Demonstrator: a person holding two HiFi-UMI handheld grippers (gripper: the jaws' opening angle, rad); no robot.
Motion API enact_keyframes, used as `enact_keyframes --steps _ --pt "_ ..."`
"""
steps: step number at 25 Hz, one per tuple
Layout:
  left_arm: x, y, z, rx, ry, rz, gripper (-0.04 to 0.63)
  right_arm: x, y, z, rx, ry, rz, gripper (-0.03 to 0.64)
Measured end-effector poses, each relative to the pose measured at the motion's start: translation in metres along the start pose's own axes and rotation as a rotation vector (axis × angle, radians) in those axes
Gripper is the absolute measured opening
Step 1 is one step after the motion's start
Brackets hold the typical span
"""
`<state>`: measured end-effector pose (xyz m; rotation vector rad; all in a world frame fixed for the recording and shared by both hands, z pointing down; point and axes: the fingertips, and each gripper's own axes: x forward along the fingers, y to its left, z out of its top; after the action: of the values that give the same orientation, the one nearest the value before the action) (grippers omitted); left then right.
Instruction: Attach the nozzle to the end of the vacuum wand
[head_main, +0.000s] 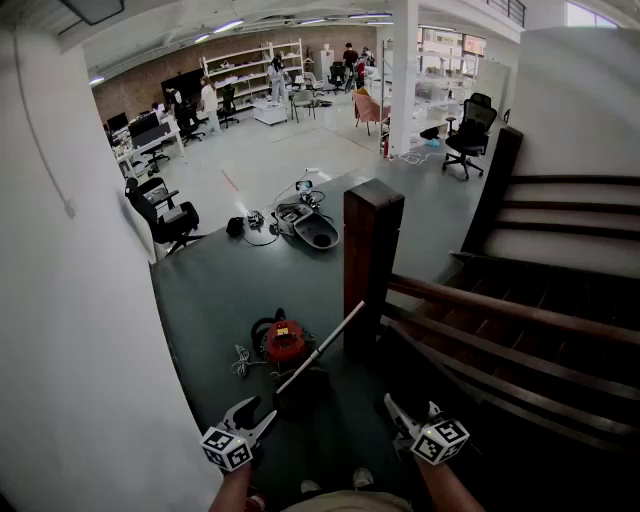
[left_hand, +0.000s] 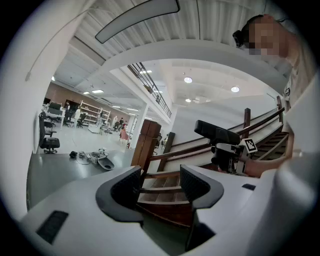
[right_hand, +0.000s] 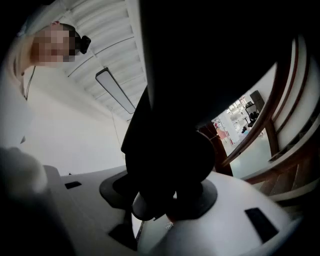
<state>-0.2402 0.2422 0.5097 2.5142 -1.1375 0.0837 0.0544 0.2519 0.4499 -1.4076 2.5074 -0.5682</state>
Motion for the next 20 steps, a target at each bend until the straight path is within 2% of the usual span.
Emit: enact_keyframes --steps 11,16,20 --pt "0.020 -0.016 0.007 0.016 -0.002 -0.009 0.256 -0.002 -0.009 0.012 -0.032 0.003 0.015 0.187" --pt "0.036 -0.029 0.005 0.028 0.006 -0.013 0.256 -0.001 -0.020 0.017 -0.011 -0.004 0.037 0.189" --pt "0.050 -0.040 0.008 0.041 0.012 -0.009 0.256 -0.001 -0.033 0.023 -0.036 -0.003 0.047 0.189"
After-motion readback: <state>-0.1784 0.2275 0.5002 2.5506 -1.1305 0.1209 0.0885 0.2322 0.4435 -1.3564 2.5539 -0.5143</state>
